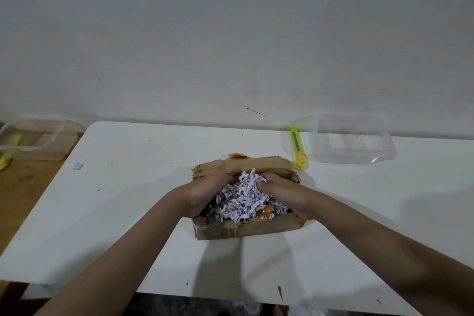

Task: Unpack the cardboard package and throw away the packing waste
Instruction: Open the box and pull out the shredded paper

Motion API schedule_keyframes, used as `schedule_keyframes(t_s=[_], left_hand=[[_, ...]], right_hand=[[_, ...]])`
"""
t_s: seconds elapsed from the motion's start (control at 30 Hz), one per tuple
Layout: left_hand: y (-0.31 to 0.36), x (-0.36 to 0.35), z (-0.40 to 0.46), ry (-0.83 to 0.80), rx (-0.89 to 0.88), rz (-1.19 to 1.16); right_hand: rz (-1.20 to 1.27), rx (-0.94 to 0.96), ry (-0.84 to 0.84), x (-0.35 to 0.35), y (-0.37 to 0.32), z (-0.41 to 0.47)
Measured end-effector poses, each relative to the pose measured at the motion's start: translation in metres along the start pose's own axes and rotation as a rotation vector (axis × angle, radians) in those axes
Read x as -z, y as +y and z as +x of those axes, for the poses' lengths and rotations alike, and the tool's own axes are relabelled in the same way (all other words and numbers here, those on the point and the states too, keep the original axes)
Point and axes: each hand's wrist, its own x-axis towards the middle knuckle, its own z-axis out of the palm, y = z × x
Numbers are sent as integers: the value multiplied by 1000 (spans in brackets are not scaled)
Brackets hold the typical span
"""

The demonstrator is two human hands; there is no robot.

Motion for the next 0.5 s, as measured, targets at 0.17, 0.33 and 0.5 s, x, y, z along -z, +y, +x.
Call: schedule_keyframes(t_s=[0.17, 0.33, 0.5], left_hand=[[-16, -8, 6, 165, -8, -154], [-16, -11, 11, 199, 43, -138], [-5, -19, 7, 68, 113, -94]], right_hand=[[-35, 19, 50, -5, -1, -1], [-142, 58, 89, -6, -8, -7], [-385, -48, 34, -12, -11, -1]])
